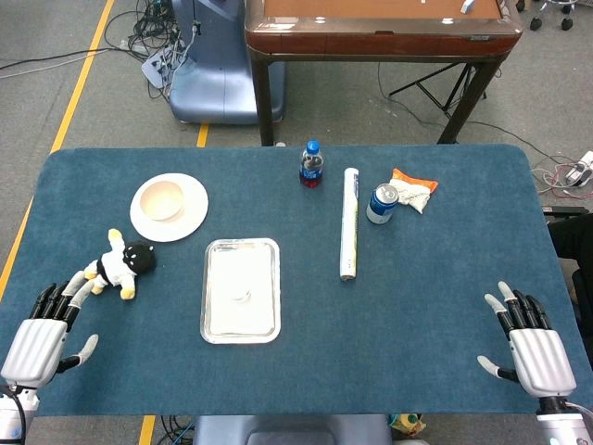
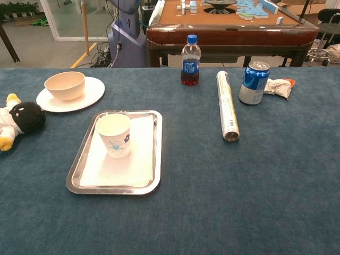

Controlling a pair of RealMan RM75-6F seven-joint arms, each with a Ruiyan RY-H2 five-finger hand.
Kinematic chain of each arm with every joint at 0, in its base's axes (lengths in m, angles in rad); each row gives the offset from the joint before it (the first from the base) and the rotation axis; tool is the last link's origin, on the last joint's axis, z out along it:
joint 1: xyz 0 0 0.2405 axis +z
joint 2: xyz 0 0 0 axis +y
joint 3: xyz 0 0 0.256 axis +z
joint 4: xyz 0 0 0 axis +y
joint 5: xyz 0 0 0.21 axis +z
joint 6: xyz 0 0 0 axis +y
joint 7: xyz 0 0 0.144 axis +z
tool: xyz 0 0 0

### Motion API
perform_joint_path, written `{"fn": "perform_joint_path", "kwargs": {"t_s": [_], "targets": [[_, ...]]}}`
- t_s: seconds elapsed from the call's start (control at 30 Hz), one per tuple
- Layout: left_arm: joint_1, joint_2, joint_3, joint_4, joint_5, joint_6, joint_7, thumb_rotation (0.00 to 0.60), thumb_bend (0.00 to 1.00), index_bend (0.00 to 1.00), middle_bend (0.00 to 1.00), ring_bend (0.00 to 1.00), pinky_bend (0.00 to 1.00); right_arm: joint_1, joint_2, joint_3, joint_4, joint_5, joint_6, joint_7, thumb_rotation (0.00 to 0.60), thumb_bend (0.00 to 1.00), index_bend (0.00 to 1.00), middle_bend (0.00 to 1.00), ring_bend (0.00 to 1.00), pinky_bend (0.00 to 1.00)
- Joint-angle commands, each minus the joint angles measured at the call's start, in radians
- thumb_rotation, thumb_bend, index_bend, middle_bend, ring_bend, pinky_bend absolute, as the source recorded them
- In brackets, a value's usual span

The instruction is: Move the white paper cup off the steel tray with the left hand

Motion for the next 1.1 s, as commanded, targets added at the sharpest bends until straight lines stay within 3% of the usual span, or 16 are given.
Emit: {"fn": "perform_joint_path", "kwargs": {"t_s": [0.03, 0.97, 1.1], "targets": [[-0.002, 0.0, 0.001, -0.001, 0.0, -0.004, 0.0, 0.6, 0.32, 0.06, 0.0, 0.0, 0.0, 0.002, -0.001, 0.0, 0.001, 0.003, -0.005, -0.001, 0.6, 0.2, 0.0, 0.0, 0.0, 0.0], [-0.001, 0.003, 0.004, 0.011, 0.011, 0.001, -0.019, 0.6, 0.32, 0.06, 0.0, 0.0, 0.0, 0.015, -0.013, 0.003, -0.004, 0.02, -0.031, -0.029, 0.6, 0.2, 0.0, 0.0, 0.0, 0.0], [-0.018, -0.018, 0.005, 0.013, 0.013, -0.028, 0.009, 0.6, 0.32, 0.12, 0.0, 0.0, 0.0, 0.015, -0.009, 0.004, -0.006, 0.02, -0.029, -0.019, 0.6, 0.2, 0.0, 0.0, 0.0, 0.0]]}}
